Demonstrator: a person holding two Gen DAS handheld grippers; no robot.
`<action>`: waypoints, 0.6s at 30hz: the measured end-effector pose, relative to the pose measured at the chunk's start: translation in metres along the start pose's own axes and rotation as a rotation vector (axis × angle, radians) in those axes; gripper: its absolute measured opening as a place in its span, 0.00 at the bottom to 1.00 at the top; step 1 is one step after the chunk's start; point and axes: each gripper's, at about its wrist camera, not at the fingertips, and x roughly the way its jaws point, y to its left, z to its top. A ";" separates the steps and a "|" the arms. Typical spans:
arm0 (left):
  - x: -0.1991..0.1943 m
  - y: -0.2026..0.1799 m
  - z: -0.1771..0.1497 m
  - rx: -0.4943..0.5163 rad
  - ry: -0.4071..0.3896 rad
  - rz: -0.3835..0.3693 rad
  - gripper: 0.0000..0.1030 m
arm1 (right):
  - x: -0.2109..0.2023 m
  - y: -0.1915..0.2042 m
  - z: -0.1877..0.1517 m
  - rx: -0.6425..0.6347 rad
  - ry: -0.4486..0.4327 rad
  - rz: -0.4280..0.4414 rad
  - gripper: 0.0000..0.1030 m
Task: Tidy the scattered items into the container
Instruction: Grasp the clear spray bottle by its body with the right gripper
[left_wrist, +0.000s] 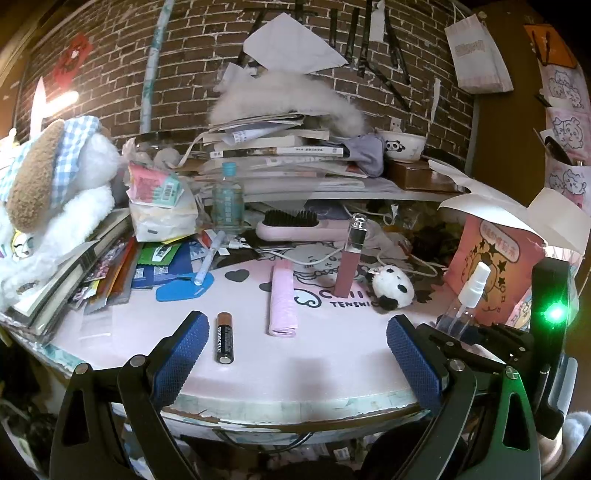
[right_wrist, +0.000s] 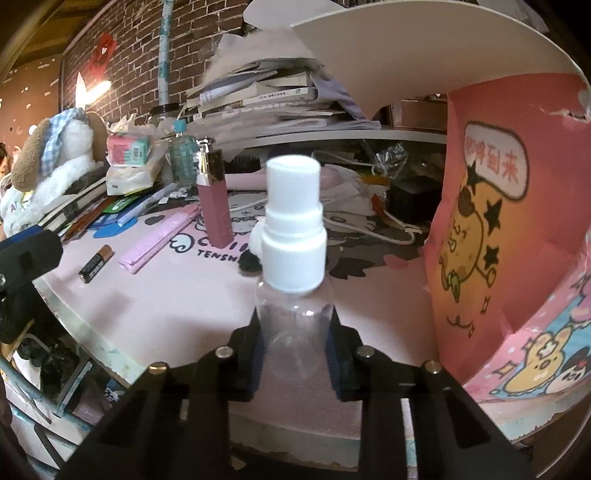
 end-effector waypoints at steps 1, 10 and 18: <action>0.000 0.000 0.000 0.000 0.001 -0.002 0.94 | 0.000 0.000 0.000 -0.001 -0.001 0.000 0.25; 0.002 0.000 0.000 -0.001 0.005 -0.001 0.94 | -0.010 0.004 0.003 -0.016 -0.043 0.001 0.25; 0.004 0.003 -0.002 -0.003 0.012 0.008 0.94 | -0.031 0.009 0.016 -0.064 -0.072 0.073 0.25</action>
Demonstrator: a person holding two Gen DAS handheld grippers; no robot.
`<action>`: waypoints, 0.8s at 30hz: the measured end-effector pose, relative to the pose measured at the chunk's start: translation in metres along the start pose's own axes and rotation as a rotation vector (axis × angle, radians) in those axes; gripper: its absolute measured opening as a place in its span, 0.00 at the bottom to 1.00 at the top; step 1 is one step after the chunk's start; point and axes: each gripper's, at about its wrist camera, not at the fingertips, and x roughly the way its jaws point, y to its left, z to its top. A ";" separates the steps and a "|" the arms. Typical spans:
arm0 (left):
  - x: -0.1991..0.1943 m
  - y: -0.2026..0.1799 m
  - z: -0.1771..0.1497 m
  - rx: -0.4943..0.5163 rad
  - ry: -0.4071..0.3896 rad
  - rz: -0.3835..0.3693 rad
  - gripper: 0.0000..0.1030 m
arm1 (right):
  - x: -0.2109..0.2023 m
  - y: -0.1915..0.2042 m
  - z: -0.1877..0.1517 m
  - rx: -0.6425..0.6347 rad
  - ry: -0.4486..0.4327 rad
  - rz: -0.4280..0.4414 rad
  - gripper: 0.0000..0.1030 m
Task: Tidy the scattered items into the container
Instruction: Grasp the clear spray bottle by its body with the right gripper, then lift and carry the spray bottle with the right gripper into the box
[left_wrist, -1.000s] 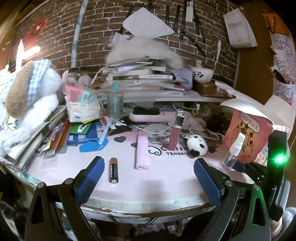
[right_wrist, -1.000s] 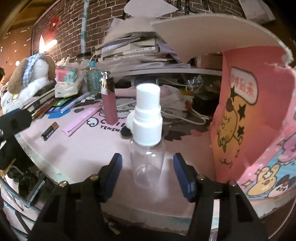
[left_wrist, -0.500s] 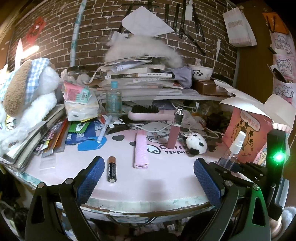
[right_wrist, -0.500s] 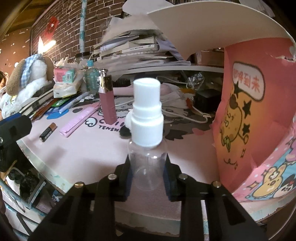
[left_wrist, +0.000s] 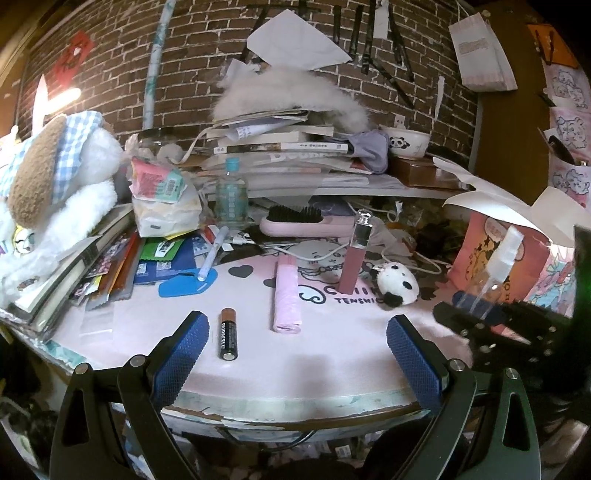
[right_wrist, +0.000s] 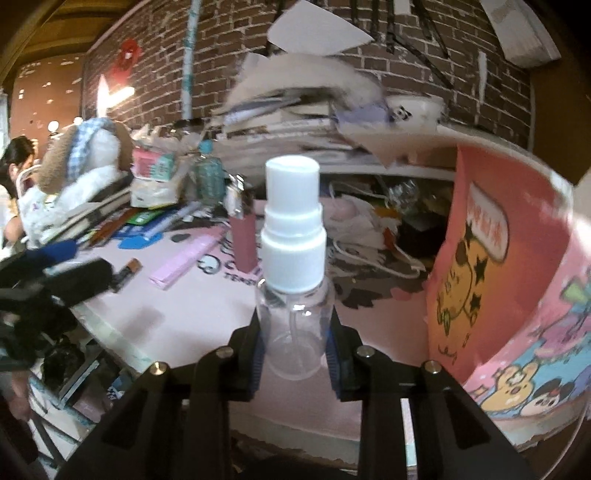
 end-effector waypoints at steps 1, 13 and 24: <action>0.000 0.001 -0.001 -0.003 0.002 0.002 0.94 | -0.002 0.000 0.003 -0.003 -0.001 0.020 0.25; 0.001 0.003 0.000 -0.005 0.016 0.005 0.94 | -0.039 0.010 0.036 -0.057 -0.048 0.208 0.25; 0.004 -0.011 0.003 0.032 0.029 -0.024 0.94 | -0.081 -0.039 0.085 -0.022 -0.107 0.145 0.25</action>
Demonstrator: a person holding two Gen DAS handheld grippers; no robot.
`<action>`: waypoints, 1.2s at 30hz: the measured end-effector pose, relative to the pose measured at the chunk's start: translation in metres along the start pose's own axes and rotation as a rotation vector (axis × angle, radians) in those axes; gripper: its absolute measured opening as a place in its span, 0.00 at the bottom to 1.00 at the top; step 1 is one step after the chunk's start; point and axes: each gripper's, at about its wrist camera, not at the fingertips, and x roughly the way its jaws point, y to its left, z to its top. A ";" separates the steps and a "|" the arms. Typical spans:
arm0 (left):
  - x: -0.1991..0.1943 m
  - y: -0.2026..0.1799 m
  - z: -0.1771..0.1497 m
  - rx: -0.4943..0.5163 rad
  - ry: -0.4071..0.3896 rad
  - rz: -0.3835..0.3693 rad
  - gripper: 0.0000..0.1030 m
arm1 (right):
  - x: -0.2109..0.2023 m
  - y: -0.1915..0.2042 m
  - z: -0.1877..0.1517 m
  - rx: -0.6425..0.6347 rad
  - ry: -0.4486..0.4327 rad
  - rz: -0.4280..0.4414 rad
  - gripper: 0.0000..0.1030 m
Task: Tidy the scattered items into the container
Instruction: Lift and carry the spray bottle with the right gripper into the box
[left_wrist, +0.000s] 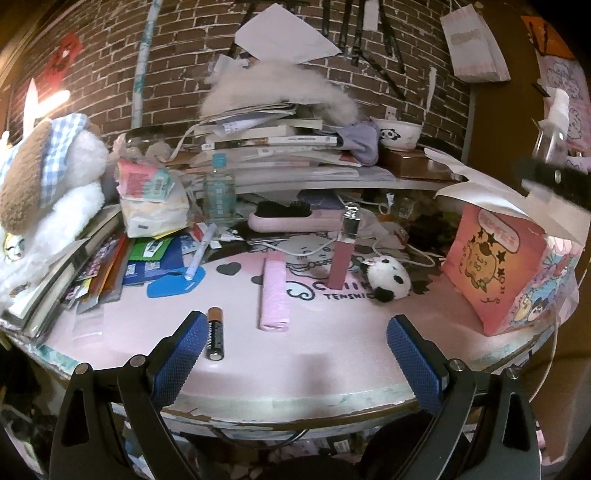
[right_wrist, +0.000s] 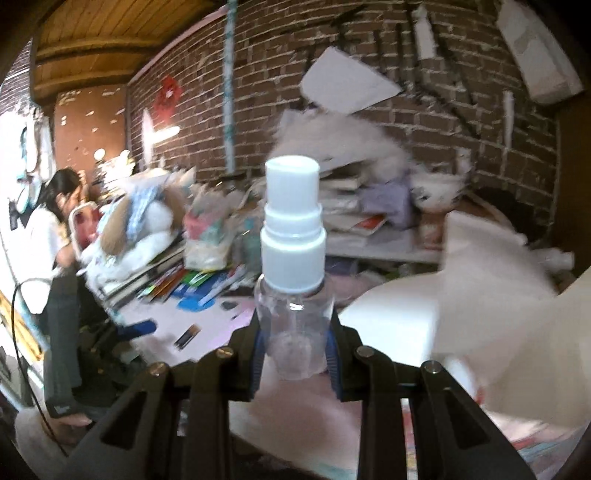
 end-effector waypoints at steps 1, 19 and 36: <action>0.000 -0.001 0.000 0.004 0.001 -0.002 0.94 | -0.004 -0.006 0.005 0.004 -0.001 -0.019 0.25; 0.003 -0.022 0.002 0.040 0.015 -0.047 0.94 | 0.012 -0.123 0.023 0.022 0.361 -0.301 0.25; 0.002 -0.030 0.004 0.055 0.010 -0.059 0.94 | 0.082 -0.140 -0.001 -0.134 0.830 -0.253 0.25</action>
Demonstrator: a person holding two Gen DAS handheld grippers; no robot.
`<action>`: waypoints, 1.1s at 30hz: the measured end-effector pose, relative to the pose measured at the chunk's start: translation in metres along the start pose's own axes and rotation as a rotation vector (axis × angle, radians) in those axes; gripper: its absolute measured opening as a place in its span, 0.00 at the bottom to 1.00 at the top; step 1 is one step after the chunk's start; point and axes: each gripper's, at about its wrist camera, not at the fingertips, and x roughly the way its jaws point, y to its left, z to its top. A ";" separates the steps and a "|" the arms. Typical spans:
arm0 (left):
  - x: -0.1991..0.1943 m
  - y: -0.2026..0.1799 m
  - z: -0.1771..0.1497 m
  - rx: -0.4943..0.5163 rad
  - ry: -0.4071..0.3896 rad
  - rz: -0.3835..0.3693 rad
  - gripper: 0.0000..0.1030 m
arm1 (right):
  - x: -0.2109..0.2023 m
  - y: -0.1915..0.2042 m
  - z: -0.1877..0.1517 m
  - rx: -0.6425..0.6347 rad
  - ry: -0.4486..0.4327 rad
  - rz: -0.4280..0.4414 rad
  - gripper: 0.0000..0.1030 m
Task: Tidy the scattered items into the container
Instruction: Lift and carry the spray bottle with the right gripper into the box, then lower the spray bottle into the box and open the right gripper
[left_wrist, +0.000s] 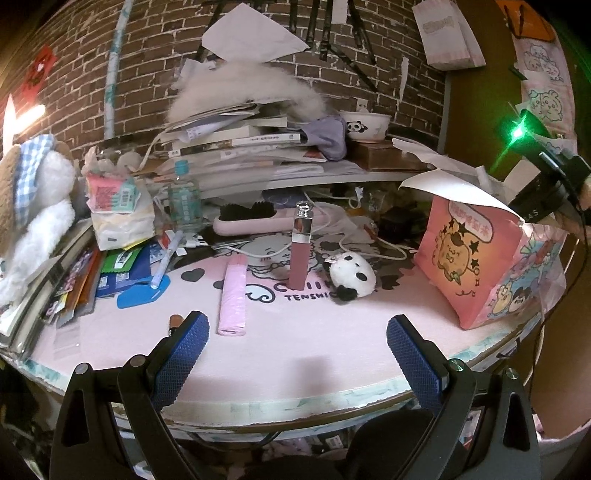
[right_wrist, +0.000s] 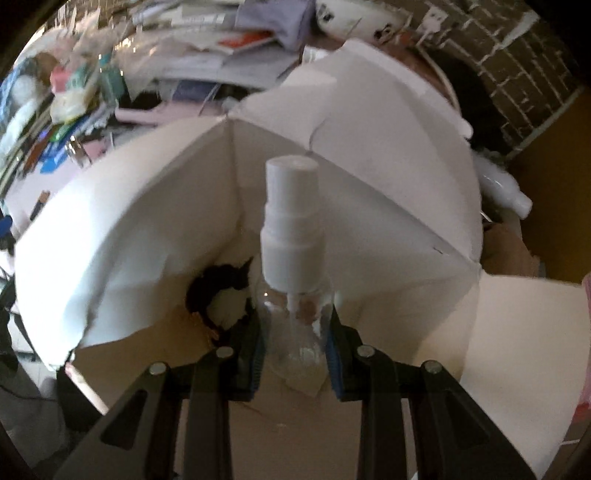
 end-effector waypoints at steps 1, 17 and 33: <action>0.000 -0.001 0.001 0.000 -0.001 -0.003 0.94 | 0.002 0.000 0.001 -0.008 0.015 -0.008 0.25; 0.000 -0.007 0.010 -0.012 -0.004 0.013 0.94 | 0.004 -0.003 0.001 -0.059 0.073 -0.067 0.25; -0.002 -0.002 0.008 -0.033 -0.012 0.019 0.94 | -0.045 -0.005 -0.013 -0.024 -0.091 -0.067 0.54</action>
